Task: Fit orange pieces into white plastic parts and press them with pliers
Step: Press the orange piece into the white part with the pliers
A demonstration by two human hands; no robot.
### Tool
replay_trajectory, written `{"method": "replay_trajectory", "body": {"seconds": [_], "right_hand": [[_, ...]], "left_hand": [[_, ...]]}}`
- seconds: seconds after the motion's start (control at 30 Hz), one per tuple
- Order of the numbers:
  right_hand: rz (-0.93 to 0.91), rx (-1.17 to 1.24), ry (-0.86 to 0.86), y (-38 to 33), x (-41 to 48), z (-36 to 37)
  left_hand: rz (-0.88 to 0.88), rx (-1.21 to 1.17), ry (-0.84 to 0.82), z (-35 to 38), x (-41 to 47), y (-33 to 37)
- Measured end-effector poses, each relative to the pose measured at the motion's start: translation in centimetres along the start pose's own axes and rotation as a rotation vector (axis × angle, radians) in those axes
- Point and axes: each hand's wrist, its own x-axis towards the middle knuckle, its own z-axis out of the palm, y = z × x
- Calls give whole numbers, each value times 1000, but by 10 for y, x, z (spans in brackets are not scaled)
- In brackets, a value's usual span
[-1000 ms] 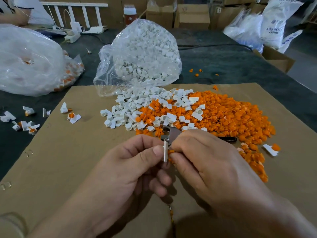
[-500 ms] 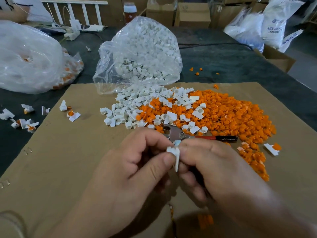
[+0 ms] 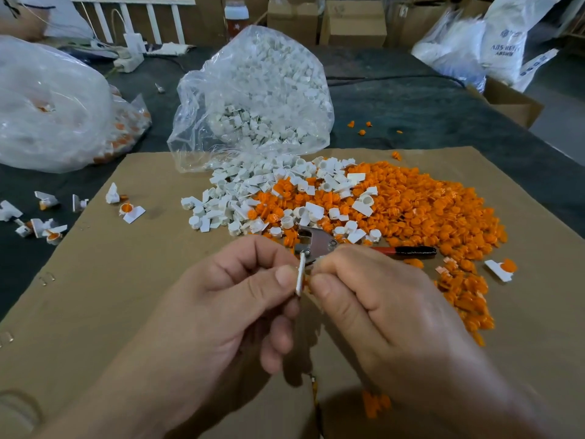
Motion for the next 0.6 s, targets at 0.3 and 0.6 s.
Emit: {"method": "replay_trajectory", "body": {"seconds": [0.3, 0.6], "right_hand": [[593, 807, -265, -6, 3, -7], [68, 26, -78, 4, 2, -10]], "left_hand": [[345, 562, 54, -1, -4, -10], [31, 106, 118, 10, 3, -5]]}}
